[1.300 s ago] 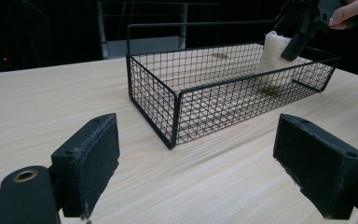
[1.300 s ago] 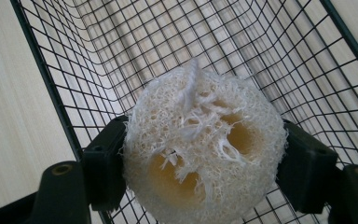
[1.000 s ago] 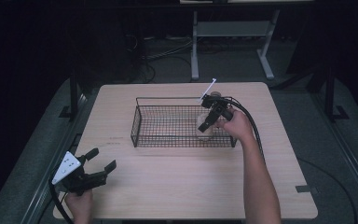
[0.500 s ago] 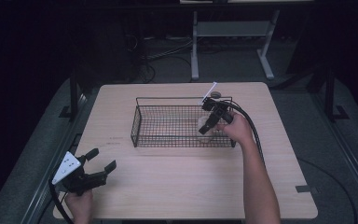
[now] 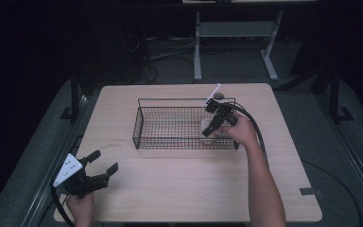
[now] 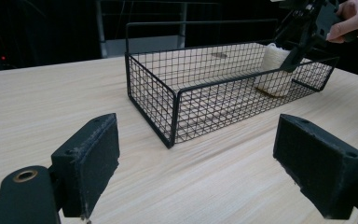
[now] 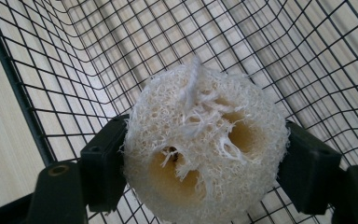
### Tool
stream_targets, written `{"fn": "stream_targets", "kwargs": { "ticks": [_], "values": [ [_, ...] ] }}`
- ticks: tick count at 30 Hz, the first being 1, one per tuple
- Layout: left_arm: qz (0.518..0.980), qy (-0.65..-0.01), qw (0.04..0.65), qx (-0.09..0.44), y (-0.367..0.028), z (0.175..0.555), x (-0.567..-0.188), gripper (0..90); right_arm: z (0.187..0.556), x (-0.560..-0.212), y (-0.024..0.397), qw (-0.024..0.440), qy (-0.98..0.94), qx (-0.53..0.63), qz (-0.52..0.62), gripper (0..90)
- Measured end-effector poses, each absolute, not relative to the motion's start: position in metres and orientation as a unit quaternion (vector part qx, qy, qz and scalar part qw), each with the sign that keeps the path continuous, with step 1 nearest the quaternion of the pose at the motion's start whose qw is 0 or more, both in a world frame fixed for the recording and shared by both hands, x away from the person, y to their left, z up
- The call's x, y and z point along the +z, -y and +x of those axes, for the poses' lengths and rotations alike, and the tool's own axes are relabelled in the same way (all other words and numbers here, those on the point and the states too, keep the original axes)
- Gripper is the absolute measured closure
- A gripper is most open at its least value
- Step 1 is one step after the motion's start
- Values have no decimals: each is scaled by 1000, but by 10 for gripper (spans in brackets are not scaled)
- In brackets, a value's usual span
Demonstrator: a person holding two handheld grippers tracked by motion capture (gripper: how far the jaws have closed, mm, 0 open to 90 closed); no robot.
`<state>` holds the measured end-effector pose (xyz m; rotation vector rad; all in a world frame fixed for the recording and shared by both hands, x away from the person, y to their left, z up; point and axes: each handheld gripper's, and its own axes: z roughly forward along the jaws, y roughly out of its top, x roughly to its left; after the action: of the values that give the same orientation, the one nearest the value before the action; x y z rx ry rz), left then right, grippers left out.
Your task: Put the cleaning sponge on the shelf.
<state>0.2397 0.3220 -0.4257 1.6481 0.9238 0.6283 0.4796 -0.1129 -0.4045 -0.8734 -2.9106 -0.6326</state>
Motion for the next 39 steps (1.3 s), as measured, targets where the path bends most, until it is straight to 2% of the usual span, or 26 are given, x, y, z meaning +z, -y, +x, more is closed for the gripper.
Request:
{"fn": "stream_targets", "kwargs": {
  "ticks": [6, 11, 39],
  "values": [
    [694, -391, 545, 264, -322, 240, -426, 138, 479, -404, 112, 20, 938, -206, -280, 241],
    [695, -390, 543, 265, -322, 240, -426, 138, 478, -401, 114, 14, 936, -207, -283, 189],
    [694, -392, 543, 265, -323, 237, -426, 138, 461, -370, 126, -4, 930, -245, -274, 170]
  ]
}}
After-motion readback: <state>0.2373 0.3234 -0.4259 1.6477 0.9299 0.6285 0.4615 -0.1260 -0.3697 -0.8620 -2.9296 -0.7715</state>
